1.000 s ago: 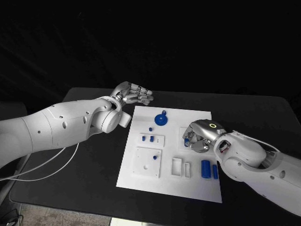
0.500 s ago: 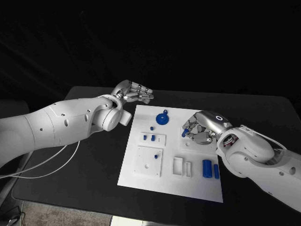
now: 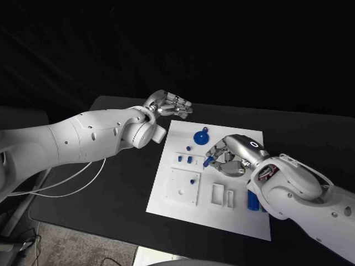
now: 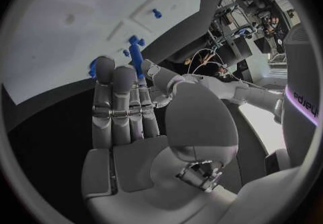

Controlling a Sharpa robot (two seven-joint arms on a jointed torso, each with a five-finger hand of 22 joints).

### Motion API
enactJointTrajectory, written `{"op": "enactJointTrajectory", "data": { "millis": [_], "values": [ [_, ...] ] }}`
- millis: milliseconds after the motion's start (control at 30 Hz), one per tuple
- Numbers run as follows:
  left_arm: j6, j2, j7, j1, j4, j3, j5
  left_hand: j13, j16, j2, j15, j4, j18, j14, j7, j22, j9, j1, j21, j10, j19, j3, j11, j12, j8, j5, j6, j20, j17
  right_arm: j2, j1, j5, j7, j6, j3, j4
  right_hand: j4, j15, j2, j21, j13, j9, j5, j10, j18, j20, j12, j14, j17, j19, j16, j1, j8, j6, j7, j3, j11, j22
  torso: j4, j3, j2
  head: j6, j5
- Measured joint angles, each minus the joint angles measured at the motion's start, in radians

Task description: Assemble the parts on the task board

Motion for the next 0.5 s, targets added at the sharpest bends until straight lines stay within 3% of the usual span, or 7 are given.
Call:
{"op": "enactJointTrajectory", "data": {
  "millis": [100, 500],
  "values": [
    [0.0, 0.004, 0.0, 0.0, -0.003, 0.0, 0.0, 0.0, 0.0, 0.0, 0.0, 0.0, 0.0, 0.0, 0.0, 0.0, 0.0, 0.0, 0.0, 0.0, 0.0, 0.0, 0.0, 0.0, 0.0, 0.0, 0.0, 0.0, 0.0, 0.025, -0.003, -0.001, 0.006, 0.0, -0.024, 0.006, -0.003, 0.0, 0.0, 0.0, 0.0, 0.0, 0.0, 0.0, 0.0, 0.0, 0.0, 0.0, 0.0, 0.0, 0.0, 0.0, 0.0, 0.0, 0.0, -0.003, 0.0, 0.001, 0.0008, 0.0, 0.0, -0.002, 0.011],
    [0.001, 0.018, 0.0, 0.0, -0.006, 0.0, 0.0, 0.0, 0.0, 0.0, 0.0, -0.003, 0.0, 0.0, 0.0, 0.0, 0.0, 0.0, 0.0, 0.0, 0.0, -0.003, 0.0, 0.0, 0.0, 0.0, 0.0, 0.0, -0.001, 0.098, -0.017, -0.049, 0.025, 0.0, -0.092, 0.005, -0.007, 0.0, 0.001, 0.0, -0.001, 0.0, 0.0, 0.0, -0.001, 0.0, -0.002, 0.0, 0.0, 0.0, 0.0, 0.002, -0.001, 0.0, 0.0, -0.001, 0.0, 0.001, 0.0013, -0.0003, 0.001, -0.015, 0.038]
  ]
}}
